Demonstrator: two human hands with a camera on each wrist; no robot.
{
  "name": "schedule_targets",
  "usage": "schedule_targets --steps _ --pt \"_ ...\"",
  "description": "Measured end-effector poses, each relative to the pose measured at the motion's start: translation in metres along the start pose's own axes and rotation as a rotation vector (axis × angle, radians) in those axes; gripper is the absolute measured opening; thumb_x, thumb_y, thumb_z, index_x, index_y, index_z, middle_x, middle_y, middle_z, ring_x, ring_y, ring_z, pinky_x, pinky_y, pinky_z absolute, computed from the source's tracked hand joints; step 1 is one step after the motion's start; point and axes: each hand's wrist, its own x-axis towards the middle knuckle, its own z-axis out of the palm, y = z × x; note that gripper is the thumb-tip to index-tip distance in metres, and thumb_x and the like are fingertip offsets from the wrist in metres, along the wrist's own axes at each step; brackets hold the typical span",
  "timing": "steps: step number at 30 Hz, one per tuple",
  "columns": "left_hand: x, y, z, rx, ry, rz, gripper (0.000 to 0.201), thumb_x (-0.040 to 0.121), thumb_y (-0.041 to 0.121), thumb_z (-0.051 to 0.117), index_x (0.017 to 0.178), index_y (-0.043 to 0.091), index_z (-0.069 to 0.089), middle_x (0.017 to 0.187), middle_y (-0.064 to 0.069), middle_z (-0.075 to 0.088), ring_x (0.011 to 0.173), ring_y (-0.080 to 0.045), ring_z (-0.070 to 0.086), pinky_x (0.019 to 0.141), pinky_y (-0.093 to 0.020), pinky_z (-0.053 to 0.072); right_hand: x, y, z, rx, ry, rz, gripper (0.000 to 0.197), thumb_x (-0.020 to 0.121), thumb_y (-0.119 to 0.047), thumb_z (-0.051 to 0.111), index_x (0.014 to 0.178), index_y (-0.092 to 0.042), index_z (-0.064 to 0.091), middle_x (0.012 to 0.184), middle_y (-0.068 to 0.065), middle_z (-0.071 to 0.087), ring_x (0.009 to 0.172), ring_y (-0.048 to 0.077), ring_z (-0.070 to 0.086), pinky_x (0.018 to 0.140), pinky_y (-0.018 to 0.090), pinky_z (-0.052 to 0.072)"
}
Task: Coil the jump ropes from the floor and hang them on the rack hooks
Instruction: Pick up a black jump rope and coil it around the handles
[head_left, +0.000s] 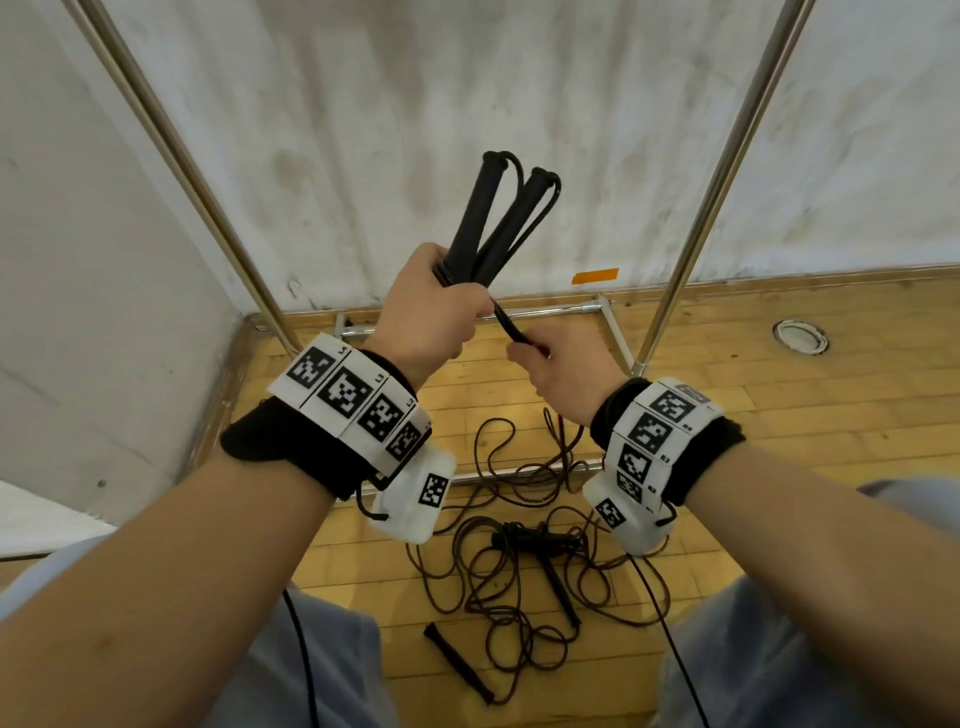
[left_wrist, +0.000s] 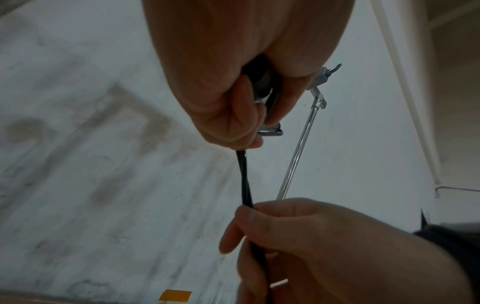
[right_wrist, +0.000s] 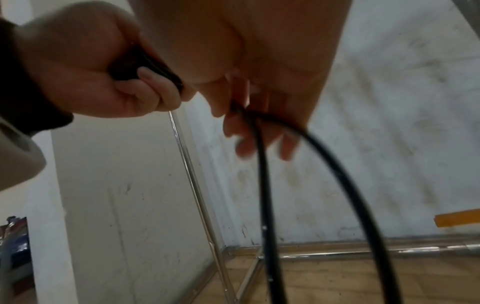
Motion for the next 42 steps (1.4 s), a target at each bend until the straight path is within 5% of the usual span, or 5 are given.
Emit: schedule_targets --steps 6,11,21,31,42 --pt "0.010 -0.012 -0.009 0.321 0.154 0.185 0.040 0.069 0.015 0.077 0.084 0.025 0.041 0.073 0.007 0.052 0.053 0.001 0.050 0.045 -0.009 0.039 -0.002 -0.013 -0.002 0.099 -0.085 0.086 0.025 0.100 -0.027 0.038 0.097 -0.012 0.058 0.064 -0.006 0.046 0.055 0.011 0.042 0.051 0.024 0.033" --pt "0.014 -0.027 -0.013 0.639 0.142 0.127 0.035 0.076 0.010 0.065 0.097 0.021 0.039 0.075 0.004 0.053 0.059 -0.010 0.053 0.044 -0.021 0.037 -0.009 -0.024 -0.013 -0.034 -0.055 -0.072 0.029 0.100 -0.031 0.037 0.080 -0.019 0.055 0.066 -0.011 0.047 0.061 0.003 0.043 0.049 0.013 0.027" --pt "0.012 -0.049 0.007 0.963 0.045 0.182 0.026 0.081 0.018 0.057 0.096 0.023 0.036 0.069 0.007 0.051 0.058 -0.005 0.043 0.049 -0.020 0.021 -0.022 -0.034 -0.012 -0.116 -0.151 -0.188 0.033 0.100 -0.033 0.036 0.073 -0.023 0.055 0.066 -0.011 0.049 0.062 0.003 0.045 0.055 0.018 0.028" --pt "0.027 -0.068 -0.010 1.177 0.045 0.043 0.027 0.086 0.024 0.056 0.099 0.018 0.033 0.080 -0.001 0.054 0.063 -0.017 0.049 0.050 -0.028 0.033 -0.021 -0.024 -0.023 -0.085 -0.164 -0.180 0.040 0.096 -0.041 0.043 0.071 -0.012 0.057 0.057 -0.004 0.044 0.050 0.011 0.039 0.050 0.024 0.029" --pt "-0.005 -0.064 0.018 1.213 -0.203 0.401 0.020 0.080 0.024 0.057 0.087 0.029 0.039 0.073 0.009 0.048 0.063 -0.010 0.044 0.048 -0.024 0.025 0.005 0.006 -0.054 -0.176 0.177 -0.131 0.026 0.093 -0.043 0.048 0.083 -0.024 0.062 0.064 -0.010 0.053 0.060 0.007 0.048 0.053 0.023 0.035"
